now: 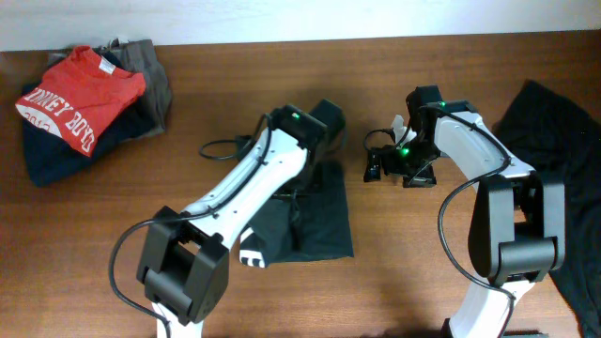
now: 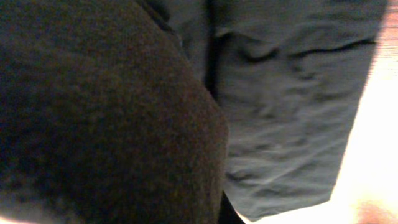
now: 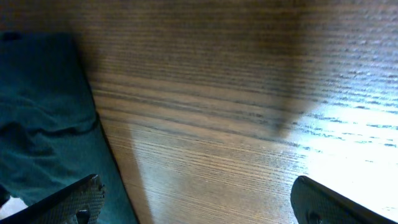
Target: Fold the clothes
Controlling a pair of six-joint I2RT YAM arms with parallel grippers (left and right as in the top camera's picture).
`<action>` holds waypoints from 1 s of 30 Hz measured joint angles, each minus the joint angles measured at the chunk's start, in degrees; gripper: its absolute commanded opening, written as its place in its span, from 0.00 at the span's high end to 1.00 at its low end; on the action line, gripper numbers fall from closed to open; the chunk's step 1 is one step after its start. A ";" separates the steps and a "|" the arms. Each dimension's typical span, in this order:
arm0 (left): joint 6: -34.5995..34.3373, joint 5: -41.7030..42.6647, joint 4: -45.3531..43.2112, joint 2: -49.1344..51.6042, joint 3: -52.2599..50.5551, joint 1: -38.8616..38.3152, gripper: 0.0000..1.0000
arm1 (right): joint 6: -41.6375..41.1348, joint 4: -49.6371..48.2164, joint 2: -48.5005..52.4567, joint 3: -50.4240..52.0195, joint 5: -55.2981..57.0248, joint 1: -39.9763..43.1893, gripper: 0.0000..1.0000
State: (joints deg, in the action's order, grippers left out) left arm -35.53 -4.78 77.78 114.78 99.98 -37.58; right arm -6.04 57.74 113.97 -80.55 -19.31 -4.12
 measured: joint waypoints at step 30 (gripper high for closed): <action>1.42 -5.81 11.80 -3.10 23.58 15.65 0.20 | 0.02 4.68 -2.67 -6.58 -4.63 0.11 0.01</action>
State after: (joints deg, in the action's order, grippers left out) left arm -34.11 -10.59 89.58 111.68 123.57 -21.93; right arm -6.02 62.41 111.31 -87.13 -23.94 -4.01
